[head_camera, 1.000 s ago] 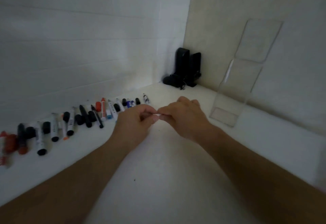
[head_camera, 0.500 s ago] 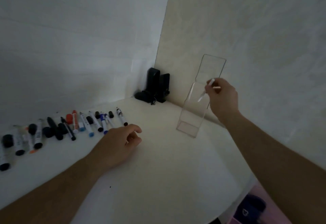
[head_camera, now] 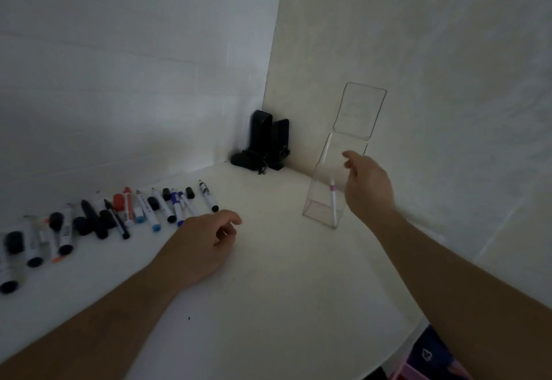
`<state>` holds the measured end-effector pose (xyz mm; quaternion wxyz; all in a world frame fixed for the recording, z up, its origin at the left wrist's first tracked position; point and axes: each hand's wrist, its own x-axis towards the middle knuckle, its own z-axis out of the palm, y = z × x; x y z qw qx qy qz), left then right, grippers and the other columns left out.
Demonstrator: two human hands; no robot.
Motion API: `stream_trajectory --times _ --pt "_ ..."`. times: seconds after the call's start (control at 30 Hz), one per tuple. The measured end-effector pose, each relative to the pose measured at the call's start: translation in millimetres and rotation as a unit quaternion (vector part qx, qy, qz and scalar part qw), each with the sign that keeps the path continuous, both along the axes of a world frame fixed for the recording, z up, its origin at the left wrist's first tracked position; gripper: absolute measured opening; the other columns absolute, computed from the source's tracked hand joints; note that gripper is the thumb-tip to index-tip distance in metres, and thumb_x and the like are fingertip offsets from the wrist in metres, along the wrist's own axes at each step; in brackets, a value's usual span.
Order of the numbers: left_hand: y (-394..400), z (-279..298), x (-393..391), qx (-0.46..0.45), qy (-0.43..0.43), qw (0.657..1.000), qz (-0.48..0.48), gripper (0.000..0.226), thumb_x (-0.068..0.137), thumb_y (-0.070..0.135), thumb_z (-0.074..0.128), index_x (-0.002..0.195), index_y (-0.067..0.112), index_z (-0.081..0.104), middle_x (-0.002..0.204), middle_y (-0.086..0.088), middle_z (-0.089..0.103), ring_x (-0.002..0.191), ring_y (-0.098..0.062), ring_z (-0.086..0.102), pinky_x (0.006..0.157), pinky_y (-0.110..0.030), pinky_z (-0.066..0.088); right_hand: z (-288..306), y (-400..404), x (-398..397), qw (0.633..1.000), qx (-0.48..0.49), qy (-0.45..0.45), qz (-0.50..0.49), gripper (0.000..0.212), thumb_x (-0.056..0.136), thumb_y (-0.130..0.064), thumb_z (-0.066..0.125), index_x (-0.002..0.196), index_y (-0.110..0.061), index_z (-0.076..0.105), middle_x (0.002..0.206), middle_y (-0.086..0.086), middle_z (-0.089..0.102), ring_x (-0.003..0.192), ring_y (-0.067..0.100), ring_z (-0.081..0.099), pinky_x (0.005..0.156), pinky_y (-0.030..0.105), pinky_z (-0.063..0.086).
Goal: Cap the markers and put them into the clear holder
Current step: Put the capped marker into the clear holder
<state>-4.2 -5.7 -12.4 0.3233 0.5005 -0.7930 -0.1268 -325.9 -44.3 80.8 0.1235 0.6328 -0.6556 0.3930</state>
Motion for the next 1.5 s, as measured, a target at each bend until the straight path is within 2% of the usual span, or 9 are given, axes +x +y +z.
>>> stream_trajectory --times 0.13,0.3,0.43,0.63,0.83,1.0,1.27,1.37,1.5 --pt "0.6 1.2 0.0 0.003 0.009 1.0 0.022 0.024 0.094 0.021 0.059 0.106 0.041 0.064 0.094 0.021 0.064 0.082 0.004 0.06 0.075 -0.011 0.048 -11.5 3.0 52.9 0.99 -0.091 0.034 0.101 0.032 0.097 -0.009 0.048 0.122 -0.02 0.065 0.11 -0.002 0.059 0.083 0.013 0.057 0.072 0.026 0.047" --pt "6.3 8.0 1.0 0.037 -0.015 0.999 -0.007 0.025 0.083 0.036 0.058 0.061 0.023 0.056 0.06 0.007 0.054 0.055 -0.004 0.049 0.059 -0.029 0.047 -41.3 -33.0 146.0 0.964 0.121 -0.004 0.236 0.043 0.096 -0.02 0.055 0.139 -0.026 0.056 0.118 -0.006 0.058 0.092 0.009 0.053 0.092 0.031 0.049" --pt "7.9 7.7 4.0 0.049 0.052 0.997 -0.016 0.038 0.082 0.026 0.061 0.053 0.016 0.039 0.049 0.002 0.038 0.046 -0.006 0.034 0.051 -0.036 0.037 -63.1 -75.5 199.4 0.93 0.252 0.011 0.269 0.051 0.099 -0.033 0.054 0.149 -0.033 0.044 0.144 0.006 0.045 0.12 0.025 0.053 0.105 0.037 0.044" --pt "-2.6 8.3 9.4 0.018 0.22 0.973 0.063 0.032 0.086 0.016 0.059 0.058 0.006 0.049 0.051 -0.008 0.042 0.049 -0.007 0.035 0.051 -0.023 0.034 -75.6 -125.2 237.4 0.894 0.342 0.129 0.258 0.048 0.107 -0.037 0.032 0.151 -0.056 0.026 0.145 0.017 0.03 0.129 0.041 0.036 0.111 0.054 0.035" --pt "-13.1 7.6 11.8 0.04 0.312 0.938 0.143 0.028 0.092 0.025 0.061 0.073 0.005 0.057 0.059 0.0 0.043 0.055 -0.009 0.036 0.056 -0.029 0.036 -78.4 -122.5 217.5 0.899 0.299 0.129 0.293 0.037 0.099 -0.04 0.052 0.135 -0.036 0.057 0.12 0.011 0.043 0.106 0.033 0.054 0.09 0.036 0.045" --pt "-14.7 3.0 11.1 0.054 0.242 0.954 0.168 0.015 0.088 0.021 0.063 0.089 0.036 0.066 0.074 0.01 0.06 0.065 -0.009 0.055 0.063 -0.027 0.051 -71.1 -90.7 168.7 0.896 0.295 0.137 0.302 0.034 0.094 -0.047 0.063 0.123 -0.029 0.064 0.105 -0.002 0.047 0.094 0.02 0.055 0.075 0.03 0.039" --pt "-7.8 3.2 -1.0 0.024 -0.014 0.994 0.108 0.035 0.083 0.042 0.07 0.117 0.04 0.062 0.1 0.019 0.063 0.088 -0.001 0.056 0.078 -0.019 0.048 -81.9 -26.4 137.0 0.902 0.257 0.078 0.339 0.02 0.089 -0.046 0.07 0.105 -0.035 0.07 0.092 -0.006 0.051 0.083 0.011 0.053 0.071 0.028 0.041" --pt "-5.8 6.4 -3.4 0.017 -0.031 0.995 0.093 0.026 0.086 0.048 0.069 0.11 0.038 0.065 0.096 0.02 0.068 0.083 0.01 0.057 0.07 -0.003 0.04 -81.3 -25.9 134.0 0.898 0.253 0.054 0.355 0.02 0.089 -0.039 0.073 0.108 -0.035 0.074 0.089 -0.004 0.056 0.084 0.011 0.056 0.074 0.027 0.043" --pt "-5.9 6.1 -1.4 0.036 -0.008 0.993 0.116 0.026 0.086 0.044 0.072 0.11 0.039 0.065 0.094 0.021 0.068 0.081 0.01 0.059 0.075 -0.008 0.046 -80.9 -26.7 131.8 0.893 0.255 0.03 0.369 0.018 0.087 -0.035 0.074 0.105 -0.035 0.077 0.082 0.0 0.065 0.079 0.011 0.062 0.073 0.026 0.049"
